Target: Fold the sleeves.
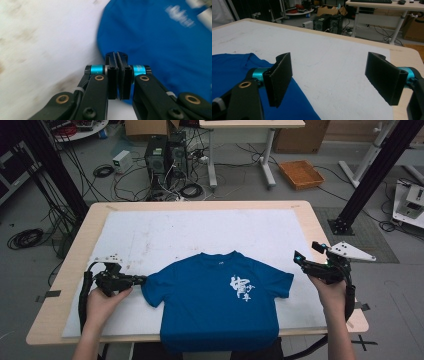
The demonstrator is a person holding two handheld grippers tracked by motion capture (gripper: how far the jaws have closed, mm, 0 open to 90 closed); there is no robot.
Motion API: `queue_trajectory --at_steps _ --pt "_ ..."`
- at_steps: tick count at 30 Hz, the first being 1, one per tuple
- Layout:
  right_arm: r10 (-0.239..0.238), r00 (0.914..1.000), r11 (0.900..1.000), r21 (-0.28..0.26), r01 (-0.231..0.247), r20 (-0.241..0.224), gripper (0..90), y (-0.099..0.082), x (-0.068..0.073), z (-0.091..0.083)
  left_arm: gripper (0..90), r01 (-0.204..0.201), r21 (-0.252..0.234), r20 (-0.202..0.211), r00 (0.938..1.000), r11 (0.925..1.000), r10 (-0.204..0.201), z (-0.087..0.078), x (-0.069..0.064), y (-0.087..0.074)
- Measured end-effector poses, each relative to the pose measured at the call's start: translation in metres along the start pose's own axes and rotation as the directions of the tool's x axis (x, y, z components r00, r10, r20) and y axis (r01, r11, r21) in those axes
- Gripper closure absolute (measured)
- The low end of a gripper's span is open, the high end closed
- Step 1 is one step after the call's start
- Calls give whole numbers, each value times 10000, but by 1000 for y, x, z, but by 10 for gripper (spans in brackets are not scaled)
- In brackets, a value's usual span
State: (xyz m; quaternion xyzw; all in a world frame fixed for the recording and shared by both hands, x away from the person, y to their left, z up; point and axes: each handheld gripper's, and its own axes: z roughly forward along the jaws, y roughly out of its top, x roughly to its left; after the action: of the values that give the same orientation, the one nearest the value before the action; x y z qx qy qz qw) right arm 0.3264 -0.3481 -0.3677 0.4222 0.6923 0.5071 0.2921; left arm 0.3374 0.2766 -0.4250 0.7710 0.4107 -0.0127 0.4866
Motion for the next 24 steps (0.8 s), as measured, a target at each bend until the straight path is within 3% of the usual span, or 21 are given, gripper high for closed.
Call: queue_trajectory --at_steps 4,7,11,14,16,19,22,23,24 --pt "50 10000 10000 -56 -50 -2 216 1 0 -2 873 16 -638 973 9952 9980 46 6 -23 19" --pt "99 9999 9999 -74 -100 -60 217 2 -1 -4 872 -35 -586 1368 9905 9983 115 22 -42 32" --pt "224 9997 9993 -304 -226 -91 217 3 -2 -8 872 201 -513 1849 9827 9985 -103 52 -59 42" --pt "225 9997 9993 -313 -228 -87 217 3 -2 -8 871 298 -297 1788 9836 9991 -241 75 -65 45" --pt "212 9997 9993 -295 -215 -100 217 3 -1 -8 872 341 -237 1840 9825 9991 -292 82 -66 45" --pt "303 9994 9990 -312 -308 -162 217 3 -1 -7 872 327 6 2009 9791 9995 -321 105 -74 48" --pt "278 9995 9990 -349 -283 -161 217 3 -1 -8 872 49 181 2011 9795 9998 -85 118 -80 48" --pt "269 9995 9990 -341 -274 -158 217 3 -1 -7 856 -8 140 1991 9800 9999 -20 122 -80 48" --pt "276 9995 9991 -319 -280 -135 217 3 -1 -7 772 -95 161 2013 9795 9998 61 125 -80 48"
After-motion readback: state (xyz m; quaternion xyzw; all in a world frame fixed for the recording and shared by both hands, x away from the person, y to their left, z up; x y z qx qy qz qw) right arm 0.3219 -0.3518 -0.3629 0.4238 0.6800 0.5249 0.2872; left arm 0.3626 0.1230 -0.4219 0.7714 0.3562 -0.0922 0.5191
